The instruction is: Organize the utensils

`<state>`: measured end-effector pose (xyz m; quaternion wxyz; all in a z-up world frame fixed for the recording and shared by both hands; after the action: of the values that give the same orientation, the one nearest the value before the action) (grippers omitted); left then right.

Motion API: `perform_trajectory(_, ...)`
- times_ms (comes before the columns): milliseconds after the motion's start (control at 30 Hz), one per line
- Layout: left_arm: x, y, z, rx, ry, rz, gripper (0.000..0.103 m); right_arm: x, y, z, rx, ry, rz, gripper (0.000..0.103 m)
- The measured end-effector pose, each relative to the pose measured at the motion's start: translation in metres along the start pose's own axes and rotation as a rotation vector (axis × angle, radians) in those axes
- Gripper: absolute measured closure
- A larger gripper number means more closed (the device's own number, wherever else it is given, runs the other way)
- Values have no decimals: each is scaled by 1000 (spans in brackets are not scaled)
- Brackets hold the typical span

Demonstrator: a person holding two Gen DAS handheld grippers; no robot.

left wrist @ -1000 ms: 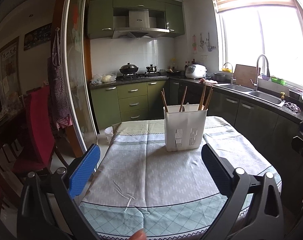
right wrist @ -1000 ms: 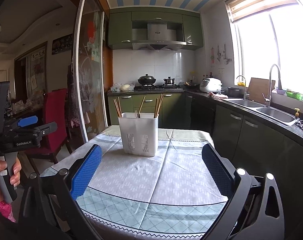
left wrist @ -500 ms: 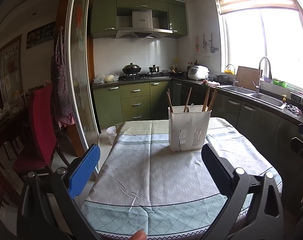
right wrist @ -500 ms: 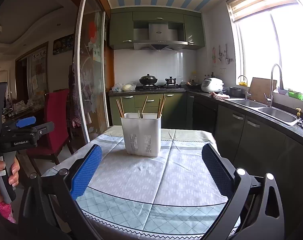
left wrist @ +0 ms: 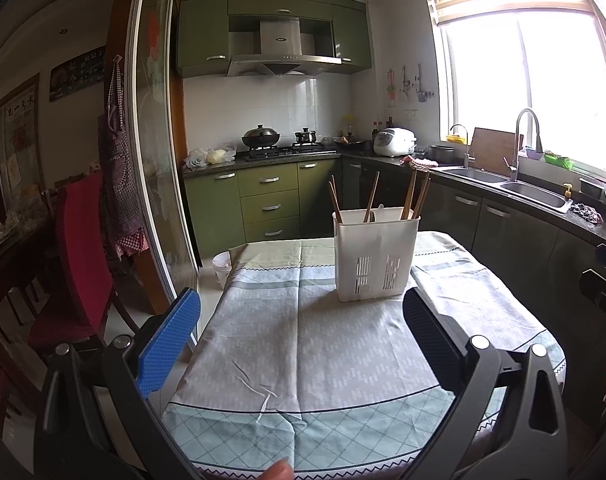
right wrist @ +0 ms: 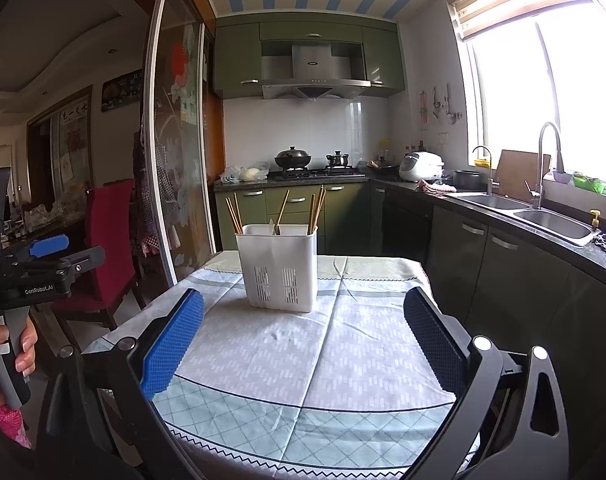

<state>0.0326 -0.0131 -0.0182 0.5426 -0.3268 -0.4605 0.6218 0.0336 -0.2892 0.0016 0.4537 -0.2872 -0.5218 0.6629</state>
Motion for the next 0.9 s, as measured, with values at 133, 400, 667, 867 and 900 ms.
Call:
perform_trajectory(133, 0, 0, -1, 0, 1, -1, 7, 0, 0, -1, 0, 2, 0, 4)
perform_trajectory(400, -1, 3, -5, 12, 6, -2, 7, 1, 3, -5, 20, 10, 2, 4)
perform_trajectory(667, -1, 5, -6, 16, 7, 0, 7, 0, 6, -11, 28, 13, -8, 4)
perform_trajectory(867, 0, 4, -7, 16, 6, -2, 7, -3, 7, -13, 27, 17, -15, 4)
perform_trajectory(900, 0, 4, -8, 15, 1, -3, 7, -3, 8, -13, 27, 19, -15, 4)
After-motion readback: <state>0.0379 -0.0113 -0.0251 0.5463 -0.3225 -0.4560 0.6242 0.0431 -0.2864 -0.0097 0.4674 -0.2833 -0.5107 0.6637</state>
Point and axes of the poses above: each gripper's, at about its wrist camera, not at the fingertips, and z roughly against the way its jaws point, x to its left, y to its underside, the point moved 7 cm from there along -z, roughly the way its jaws point, and after that the axes turned 5 degrees about -y, right-handed, at the moved point
